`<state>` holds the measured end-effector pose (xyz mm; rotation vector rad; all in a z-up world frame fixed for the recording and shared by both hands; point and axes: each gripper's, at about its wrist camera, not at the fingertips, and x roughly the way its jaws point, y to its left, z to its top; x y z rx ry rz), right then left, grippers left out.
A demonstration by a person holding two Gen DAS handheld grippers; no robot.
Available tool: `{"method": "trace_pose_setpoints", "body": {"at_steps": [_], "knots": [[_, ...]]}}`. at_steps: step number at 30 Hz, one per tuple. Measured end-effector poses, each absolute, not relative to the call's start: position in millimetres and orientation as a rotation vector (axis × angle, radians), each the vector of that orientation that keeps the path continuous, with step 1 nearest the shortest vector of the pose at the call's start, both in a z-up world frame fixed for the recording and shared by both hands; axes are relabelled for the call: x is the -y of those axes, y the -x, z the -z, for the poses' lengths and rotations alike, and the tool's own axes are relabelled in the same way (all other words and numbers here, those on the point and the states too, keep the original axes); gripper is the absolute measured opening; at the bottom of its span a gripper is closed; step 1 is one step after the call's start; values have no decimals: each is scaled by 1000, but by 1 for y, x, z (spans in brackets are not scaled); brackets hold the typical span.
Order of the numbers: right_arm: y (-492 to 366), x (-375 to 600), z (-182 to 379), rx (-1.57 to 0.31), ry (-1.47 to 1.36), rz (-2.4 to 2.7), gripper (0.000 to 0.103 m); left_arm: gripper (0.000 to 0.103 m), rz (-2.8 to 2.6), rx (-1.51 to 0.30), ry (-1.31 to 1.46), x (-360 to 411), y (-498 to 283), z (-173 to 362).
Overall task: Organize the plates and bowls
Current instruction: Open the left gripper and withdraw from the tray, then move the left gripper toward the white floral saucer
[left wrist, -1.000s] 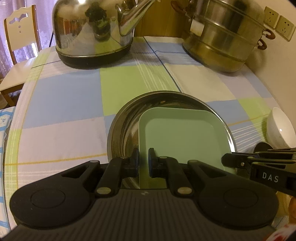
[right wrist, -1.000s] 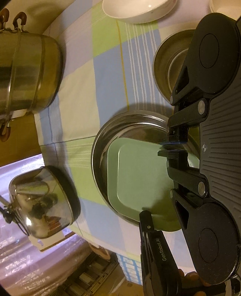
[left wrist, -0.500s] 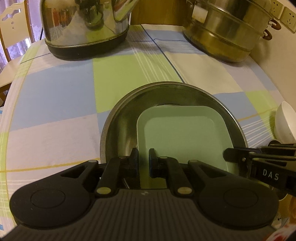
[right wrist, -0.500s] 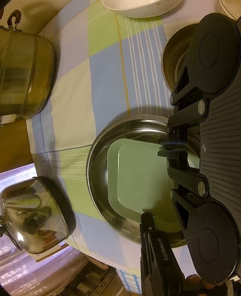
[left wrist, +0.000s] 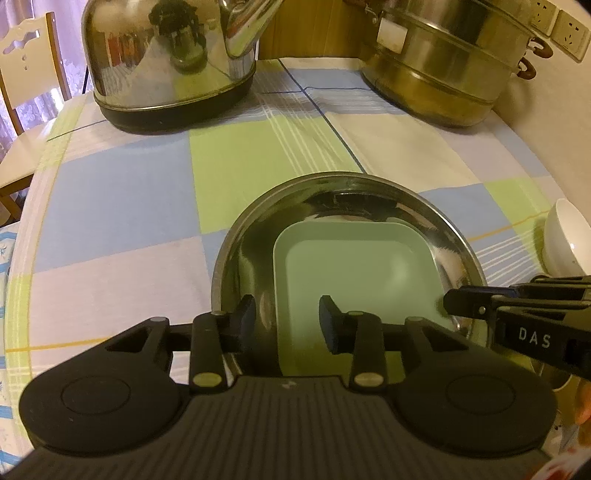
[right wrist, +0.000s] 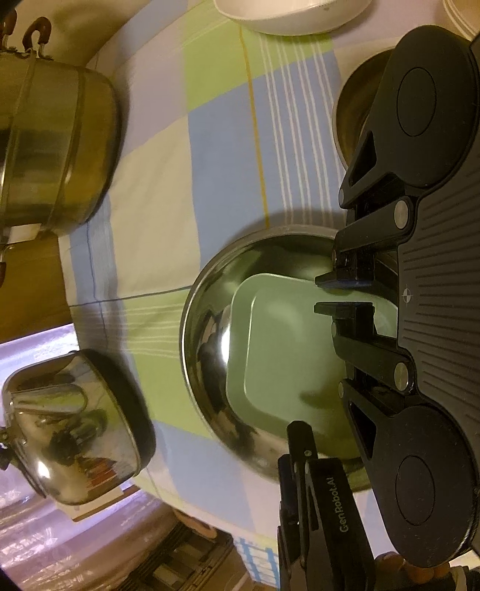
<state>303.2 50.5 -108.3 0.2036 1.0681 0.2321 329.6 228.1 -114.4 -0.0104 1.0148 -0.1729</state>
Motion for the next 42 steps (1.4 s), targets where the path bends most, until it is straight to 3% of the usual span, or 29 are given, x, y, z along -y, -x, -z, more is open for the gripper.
{"method": "trace_pose_setpoints", "body": {"at_steps": [3,5,8,11,13,20,30,42], "knots": [[-299,-49,103,-1060,-215,-236,20,42,177,-1013,18,-228,-324,107],[-294,-46,98,-1045,-225,-233,44,45,181,-1021,12,-228,-319,103],[-287,-44,88,-1023,-230,-232,53,54,181,-1019,4,-226,-311,96],[-279,-40,79,-1014,-241,-228,55,61,170,-1006,-21,-223,-302,89],[-272,-35,73,-1005,-253,-226,56,71,160,-997,-36,-222,-295,84],[-246,-20,60,-1005,-282,-216,59,83,146,-997,-8,-219,-270,72],[-206,-11,52,-1023,-261,-255,60,90,117,-973,21,-210,-227,55],[-161,9,45,-1044,-236,-309,61,90,73,-984,54,-194,-177,43]]}}
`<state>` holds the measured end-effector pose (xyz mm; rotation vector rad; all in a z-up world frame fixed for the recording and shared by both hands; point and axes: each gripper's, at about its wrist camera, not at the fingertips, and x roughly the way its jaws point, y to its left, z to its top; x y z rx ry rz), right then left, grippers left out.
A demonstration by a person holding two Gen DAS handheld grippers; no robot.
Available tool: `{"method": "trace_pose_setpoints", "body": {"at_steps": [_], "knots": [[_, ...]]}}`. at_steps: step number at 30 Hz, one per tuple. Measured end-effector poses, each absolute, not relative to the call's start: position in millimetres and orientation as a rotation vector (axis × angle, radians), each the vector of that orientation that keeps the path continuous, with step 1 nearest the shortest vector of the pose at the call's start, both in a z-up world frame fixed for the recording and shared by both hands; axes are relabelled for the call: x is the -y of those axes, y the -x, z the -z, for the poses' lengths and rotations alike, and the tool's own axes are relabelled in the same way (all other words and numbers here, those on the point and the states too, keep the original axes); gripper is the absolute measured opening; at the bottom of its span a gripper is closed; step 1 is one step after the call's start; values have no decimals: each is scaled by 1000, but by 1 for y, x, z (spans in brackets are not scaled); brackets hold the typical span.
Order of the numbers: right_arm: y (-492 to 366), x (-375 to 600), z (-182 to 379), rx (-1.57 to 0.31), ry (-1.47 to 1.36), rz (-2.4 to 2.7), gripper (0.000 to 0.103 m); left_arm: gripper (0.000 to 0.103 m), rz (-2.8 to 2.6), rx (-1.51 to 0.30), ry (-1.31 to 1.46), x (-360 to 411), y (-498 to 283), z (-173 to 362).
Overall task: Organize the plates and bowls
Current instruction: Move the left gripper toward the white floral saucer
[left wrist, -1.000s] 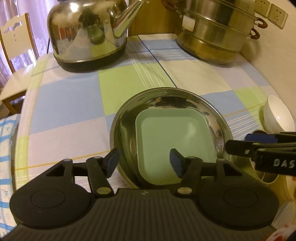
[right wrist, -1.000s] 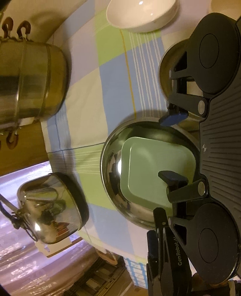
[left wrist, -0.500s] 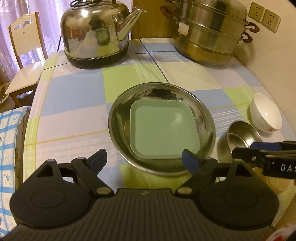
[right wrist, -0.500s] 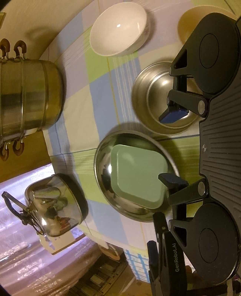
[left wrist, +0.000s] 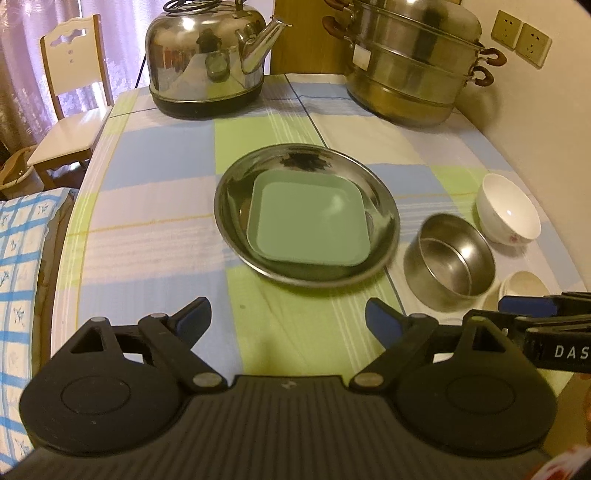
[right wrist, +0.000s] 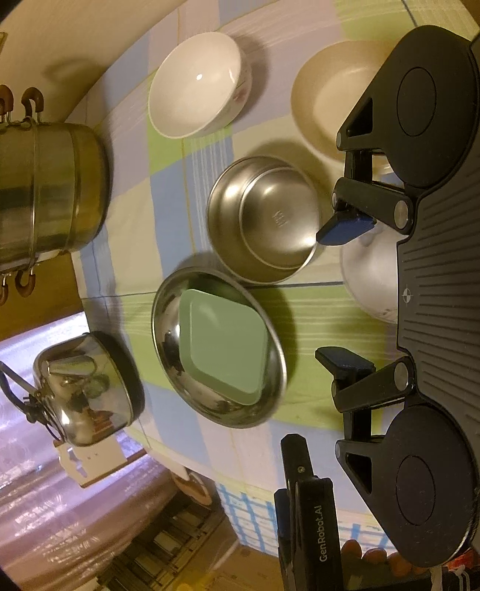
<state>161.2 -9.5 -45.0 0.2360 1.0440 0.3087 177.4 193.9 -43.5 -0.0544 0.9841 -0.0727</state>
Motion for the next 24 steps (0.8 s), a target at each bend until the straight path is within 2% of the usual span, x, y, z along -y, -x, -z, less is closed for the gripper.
{"method": "trace_pose_setpoints", "body": {"at_steps": [24], "knots": [[-102,46,58,-1139,-180,-329,61,84,74,-1037,66,-135,-111,59]]}}
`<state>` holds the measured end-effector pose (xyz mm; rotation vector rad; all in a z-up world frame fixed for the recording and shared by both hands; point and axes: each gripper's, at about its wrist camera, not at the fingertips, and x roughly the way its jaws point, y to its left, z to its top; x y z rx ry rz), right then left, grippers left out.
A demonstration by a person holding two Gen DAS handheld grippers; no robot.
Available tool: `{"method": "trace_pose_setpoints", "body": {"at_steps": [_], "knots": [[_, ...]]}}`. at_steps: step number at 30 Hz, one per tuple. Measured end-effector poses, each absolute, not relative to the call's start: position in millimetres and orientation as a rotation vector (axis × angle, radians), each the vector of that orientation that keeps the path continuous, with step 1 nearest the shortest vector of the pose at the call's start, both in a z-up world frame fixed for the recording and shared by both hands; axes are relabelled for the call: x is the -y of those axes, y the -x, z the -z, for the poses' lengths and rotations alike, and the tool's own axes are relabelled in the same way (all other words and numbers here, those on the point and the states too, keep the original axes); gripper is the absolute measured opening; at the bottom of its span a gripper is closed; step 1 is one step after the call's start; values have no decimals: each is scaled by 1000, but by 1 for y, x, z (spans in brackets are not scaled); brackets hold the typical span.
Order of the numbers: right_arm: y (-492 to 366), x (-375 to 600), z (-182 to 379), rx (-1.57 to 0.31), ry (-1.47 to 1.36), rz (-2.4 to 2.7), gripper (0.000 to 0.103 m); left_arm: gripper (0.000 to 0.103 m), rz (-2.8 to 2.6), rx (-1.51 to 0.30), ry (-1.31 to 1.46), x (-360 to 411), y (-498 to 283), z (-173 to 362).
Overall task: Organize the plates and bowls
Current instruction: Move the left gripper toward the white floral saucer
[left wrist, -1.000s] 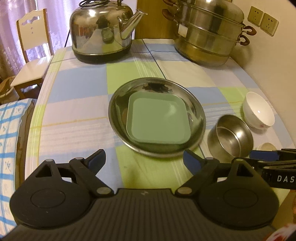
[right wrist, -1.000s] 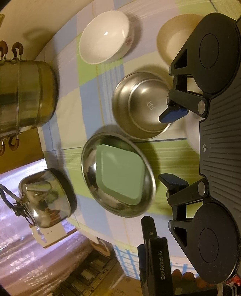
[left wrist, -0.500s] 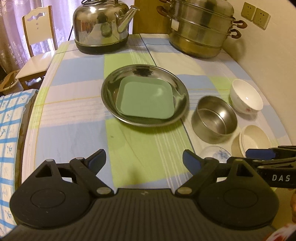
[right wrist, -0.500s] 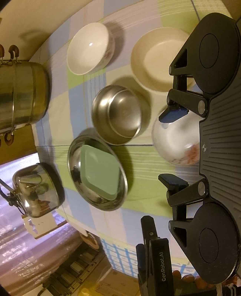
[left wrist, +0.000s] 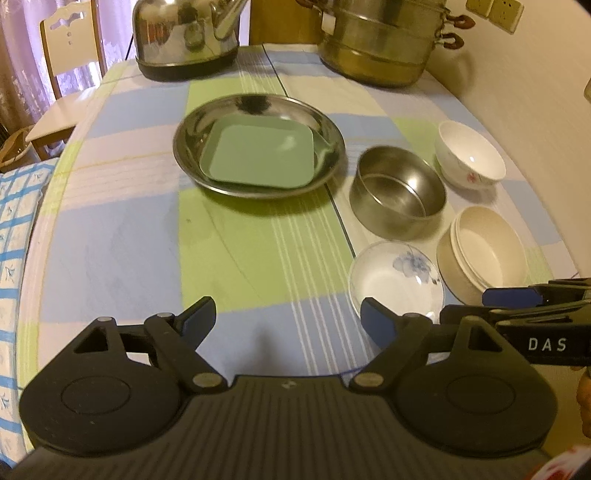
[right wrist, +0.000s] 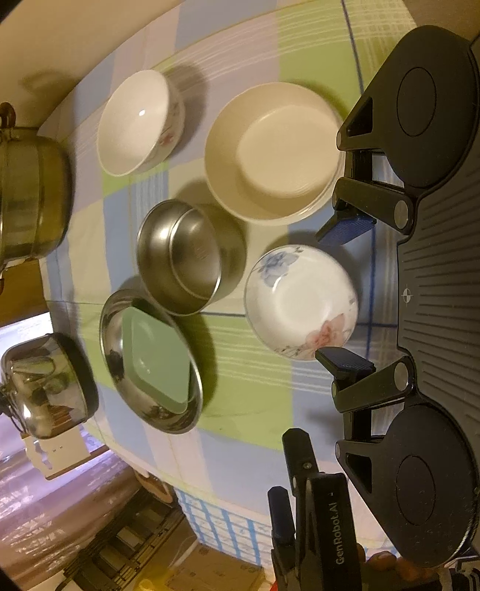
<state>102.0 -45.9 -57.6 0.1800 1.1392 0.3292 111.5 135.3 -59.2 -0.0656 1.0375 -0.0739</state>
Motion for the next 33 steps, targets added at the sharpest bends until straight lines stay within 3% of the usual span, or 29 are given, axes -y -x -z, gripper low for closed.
{"method": "trace_pose_setpoints", "body": {"at_steps": [15,21,33], "knots": [[-98,59,78,-1182,-236,-307,61,82,121,-1096,63,-117,-111,83],[-100,59,82,-1176,-256,-303,60,76,149,-1095,44,-112,-116,88],[-107,56,95,-1163,-244,-253,41,57,215,-1093,31,-107,-130,101]]}}
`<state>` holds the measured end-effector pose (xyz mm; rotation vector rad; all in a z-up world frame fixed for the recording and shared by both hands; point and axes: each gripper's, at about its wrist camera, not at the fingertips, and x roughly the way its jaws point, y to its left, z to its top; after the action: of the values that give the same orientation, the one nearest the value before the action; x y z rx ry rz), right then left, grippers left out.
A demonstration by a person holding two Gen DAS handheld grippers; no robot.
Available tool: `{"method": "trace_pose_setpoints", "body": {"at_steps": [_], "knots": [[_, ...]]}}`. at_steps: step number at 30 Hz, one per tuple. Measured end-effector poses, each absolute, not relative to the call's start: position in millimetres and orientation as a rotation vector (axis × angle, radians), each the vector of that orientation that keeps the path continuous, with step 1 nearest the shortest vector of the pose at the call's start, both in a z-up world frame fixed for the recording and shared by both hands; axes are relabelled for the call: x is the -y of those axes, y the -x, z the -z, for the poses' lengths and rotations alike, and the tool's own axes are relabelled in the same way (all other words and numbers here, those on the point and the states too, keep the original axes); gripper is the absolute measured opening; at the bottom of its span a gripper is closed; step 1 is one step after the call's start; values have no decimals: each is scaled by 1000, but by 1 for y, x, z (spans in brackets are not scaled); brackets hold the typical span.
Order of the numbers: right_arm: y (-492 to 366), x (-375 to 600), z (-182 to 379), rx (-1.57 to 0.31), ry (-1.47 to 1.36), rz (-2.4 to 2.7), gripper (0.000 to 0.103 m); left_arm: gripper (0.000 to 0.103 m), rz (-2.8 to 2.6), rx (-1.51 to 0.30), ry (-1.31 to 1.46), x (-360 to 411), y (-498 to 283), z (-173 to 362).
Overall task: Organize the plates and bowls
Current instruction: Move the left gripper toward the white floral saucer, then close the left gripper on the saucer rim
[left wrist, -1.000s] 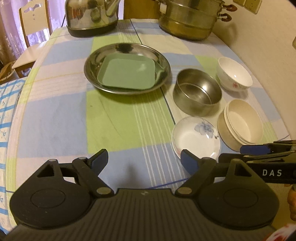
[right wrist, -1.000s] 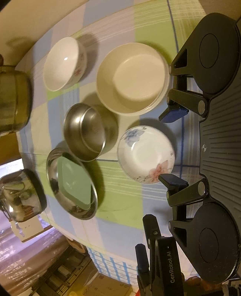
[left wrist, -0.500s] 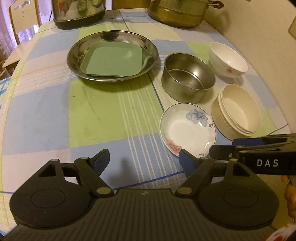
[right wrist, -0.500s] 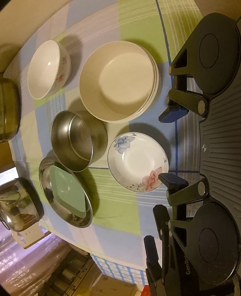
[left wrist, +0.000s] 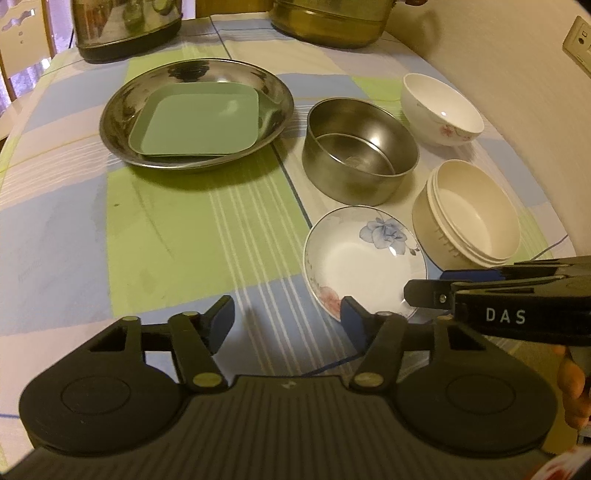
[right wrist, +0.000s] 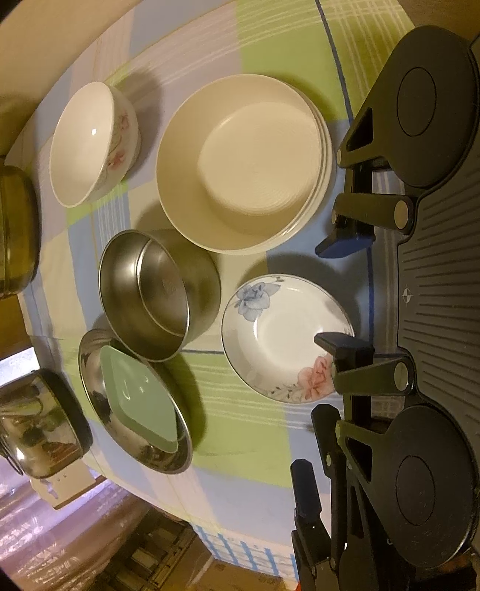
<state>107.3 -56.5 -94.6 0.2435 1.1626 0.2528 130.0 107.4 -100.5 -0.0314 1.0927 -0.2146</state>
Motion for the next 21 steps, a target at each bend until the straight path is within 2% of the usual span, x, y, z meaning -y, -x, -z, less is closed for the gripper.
{"method": "trace_pose_setpoints", "body": {"at_steps": [5,16,21], "knots": [[-110,55,99,-1151,-243,-231,35,43,248,-1093,33,-107,-138,106],[-115,56,107,-1143,-269,-193,24,30,303,-1097,13,-100,-156,114],[-118,55,110,-1150,-275,-185,19,19,323,-1109,14,-99,-162,118]]}}
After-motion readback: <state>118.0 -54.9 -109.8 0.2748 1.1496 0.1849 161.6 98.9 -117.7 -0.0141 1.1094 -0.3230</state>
